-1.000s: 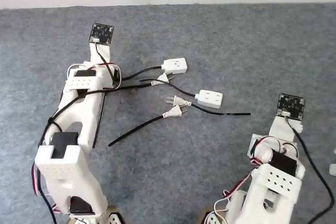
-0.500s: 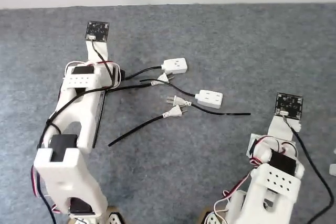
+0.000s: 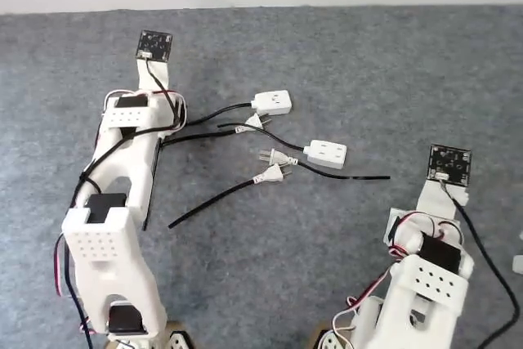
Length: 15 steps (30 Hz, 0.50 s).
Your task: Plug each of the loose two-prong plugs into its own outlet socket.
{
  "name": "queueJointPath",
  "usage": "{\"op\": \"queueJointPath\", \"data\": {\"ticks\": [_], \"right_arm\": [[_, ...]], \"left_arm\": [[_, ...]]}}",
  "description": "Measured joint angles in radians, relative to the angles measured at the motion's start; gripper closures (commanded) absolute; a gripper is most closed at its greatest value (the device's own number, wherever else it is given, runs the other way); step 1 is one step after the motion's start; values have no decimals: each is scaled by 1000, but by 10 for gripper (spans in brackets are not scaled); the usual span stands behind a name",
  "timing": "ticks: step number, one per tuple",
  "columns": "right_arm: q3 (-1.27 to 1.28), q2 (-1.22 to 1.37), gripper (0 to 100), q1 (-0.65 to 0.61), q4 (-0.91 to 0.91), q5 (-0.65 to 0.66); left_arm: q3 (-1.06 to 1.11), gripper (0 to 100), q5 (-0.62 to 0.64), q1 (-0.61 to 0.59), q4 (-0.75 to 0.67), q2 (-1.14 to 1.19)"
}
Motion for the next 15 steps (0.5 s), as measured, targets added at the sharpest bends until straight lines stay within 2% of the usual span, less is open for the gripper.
{"op": "queueJointPath", "data": {"ticks": [10, 15], "right_arm": [[0, 0, 801, 0, 0, 0], [0, 0, 801, 0, 0, 0]], "left_arm": [[-103, 843, -23, 2, 192, 0], [-147, 772, -23, 2, 258, 0]]}}
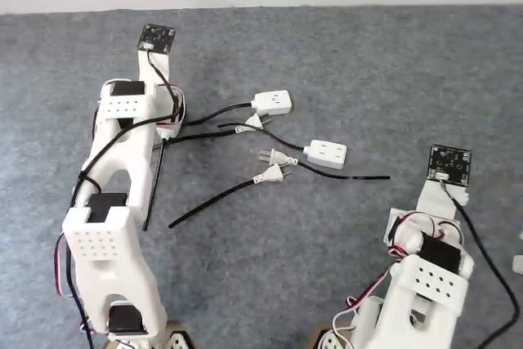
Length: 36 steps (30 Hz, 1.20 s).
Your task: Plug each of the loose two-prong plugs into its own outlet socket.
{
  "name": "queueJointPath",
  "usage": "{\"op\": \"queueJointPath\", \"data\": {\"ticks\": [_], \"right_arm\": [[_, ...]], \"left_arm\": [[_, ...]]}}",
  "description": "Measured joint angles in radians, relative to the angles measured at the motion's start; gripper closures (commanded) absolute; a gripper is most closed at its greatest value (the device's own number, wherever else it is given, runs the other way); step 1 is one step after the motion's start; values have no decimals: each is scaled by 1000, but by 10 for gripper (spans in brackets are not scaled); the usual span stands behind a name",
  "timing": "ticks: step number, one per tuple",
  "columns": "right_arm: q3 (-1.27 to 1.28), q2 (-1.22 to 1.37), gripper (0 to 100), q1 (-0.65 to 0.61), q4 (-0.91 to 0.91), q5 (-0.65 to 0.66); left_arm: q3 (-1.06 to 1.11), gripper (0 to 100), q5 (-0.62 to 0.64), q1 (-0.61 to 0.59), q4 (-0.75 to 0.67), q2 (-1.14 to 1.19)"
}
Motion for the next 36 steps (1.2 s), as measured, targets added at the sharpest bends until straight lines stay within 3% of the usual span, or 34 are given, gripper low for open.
{"op": "queueJointPath", "data": {"ticks": [36], "right_arm": [[17, -2, 801, -20, 0, 21]], "left_arm": [[-55, 754, -32, 0, 26, 32]]}}
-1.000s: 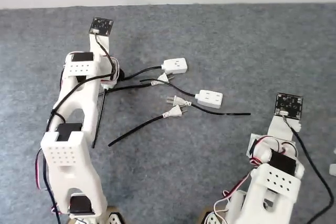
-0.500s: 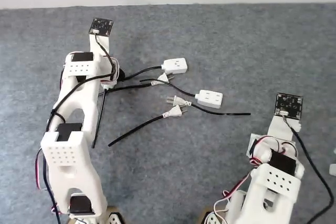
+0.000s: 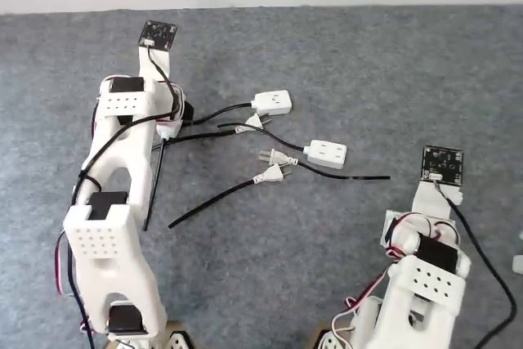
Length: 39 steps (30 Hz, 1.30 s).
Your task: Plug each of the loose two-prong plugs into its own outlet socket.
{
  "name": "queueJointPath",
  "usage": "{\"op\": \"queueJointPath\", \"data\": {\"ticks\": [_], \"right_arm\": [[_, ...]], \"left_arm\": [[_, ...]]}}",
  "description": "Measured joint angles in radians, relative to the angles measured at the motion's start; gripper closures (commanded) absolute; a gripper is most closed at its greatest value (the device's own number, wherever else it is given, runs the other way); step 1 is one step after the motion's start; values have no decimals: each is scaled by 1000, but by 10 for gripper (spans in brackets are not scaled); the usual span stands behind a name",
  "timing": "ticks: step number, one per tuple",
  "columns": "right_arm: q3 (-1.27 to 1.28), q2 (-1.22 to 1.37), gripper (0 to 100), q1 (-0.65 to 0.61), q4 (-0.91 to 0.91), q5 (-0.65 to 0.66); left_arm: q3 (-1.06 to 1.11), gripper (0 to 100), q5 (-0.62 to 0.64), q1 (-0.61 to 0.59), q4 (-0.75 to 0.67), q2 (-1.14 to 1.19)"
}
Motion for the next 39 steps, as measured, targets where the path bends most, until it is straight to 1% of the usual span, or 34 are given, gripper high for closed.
{"op": "queueJointPath", "data": {"ticks": [6, 12, 15, 19, 20, 26, 28, 30, 35, 38, 39], "right_arm": [[0, 0, 801, 0, 0, 0], [0, 0, 801, 0, 0, 0], [0, 0, 801, 0, 0, 0], [0, 0, 801, 0, 0, 0], [0, 0, 801, 0, 0, 0], [0, 0, 801, 0, 0, 0], [0, 0, 801, 0, 0, 0], [0, 0, 801, 0, 0, 0], [0, 0, 801, 0, -8, 0], [11, 0, 801, 0, -28, 0], [15, 0, 801, 0, -31, 0]], "left_arm": [[-95, 754, -3, -26, 14, 101], [-258, 761, -3, -23, 146, 195], [-319, 826, -3, -28, 195, 232], [-350, 972, 0, -12, 244, 269], [-354, 992, -2, -5, 250, 273], [-371, 987, -12, 21, 292, 282], [-379, 987, 5, 25, 315, 282], [-396, 987, 51, 25, 365, 281], [-436, 987, 190, 34, 582, 229], [-437, 988, 285, 44, 675, 169], [-434, 988, 311, 49, 684, 147]]}}
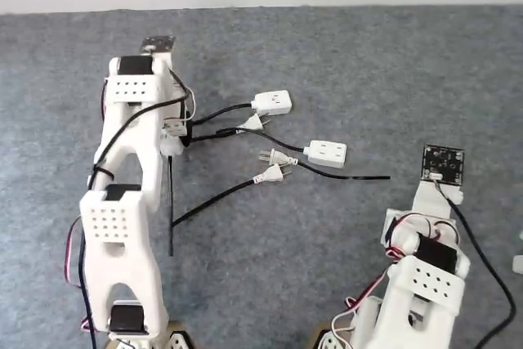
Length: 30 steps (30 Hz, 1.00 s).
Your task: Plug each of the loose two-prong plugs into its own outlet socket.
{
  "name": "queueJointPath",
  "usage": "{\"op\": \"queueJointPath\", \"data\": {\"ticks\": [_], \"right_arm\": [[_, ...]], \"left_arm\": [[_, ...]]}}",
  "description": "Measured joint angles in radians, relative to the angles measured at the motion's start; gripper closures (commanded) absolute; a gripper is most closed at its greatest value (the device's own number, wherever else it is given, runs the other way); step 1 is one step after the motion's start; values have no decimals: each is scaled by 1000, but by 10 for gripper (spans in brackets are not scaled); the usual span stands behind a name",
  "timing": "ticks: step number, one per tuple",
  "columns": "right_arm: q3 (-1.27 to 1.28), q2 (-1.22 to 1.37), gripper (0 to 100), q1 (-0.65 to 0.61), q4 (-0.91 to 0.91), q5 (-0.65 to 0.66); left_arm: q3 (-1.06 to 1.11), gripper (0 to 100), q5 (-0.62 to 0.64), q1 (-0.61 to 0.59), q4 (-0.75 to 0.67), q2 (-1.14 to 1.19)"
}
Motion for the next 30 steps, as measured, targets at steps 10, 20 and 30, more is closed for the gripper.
{"op": "queueJointPath", "data": {"ticks": [10, 20, 30], "right_arm": [[3, 0, 801, 0, -3, 0], [3, 0, 801, 0, -3, 0], [3, 0, 801, 0, -15, 0]], "left_arm": [[448, 988, 55, 141, -23, -385], [1226, 988, 183, 330, -493, -855], [1583, 988, 193, 471, -819, -961]]}}
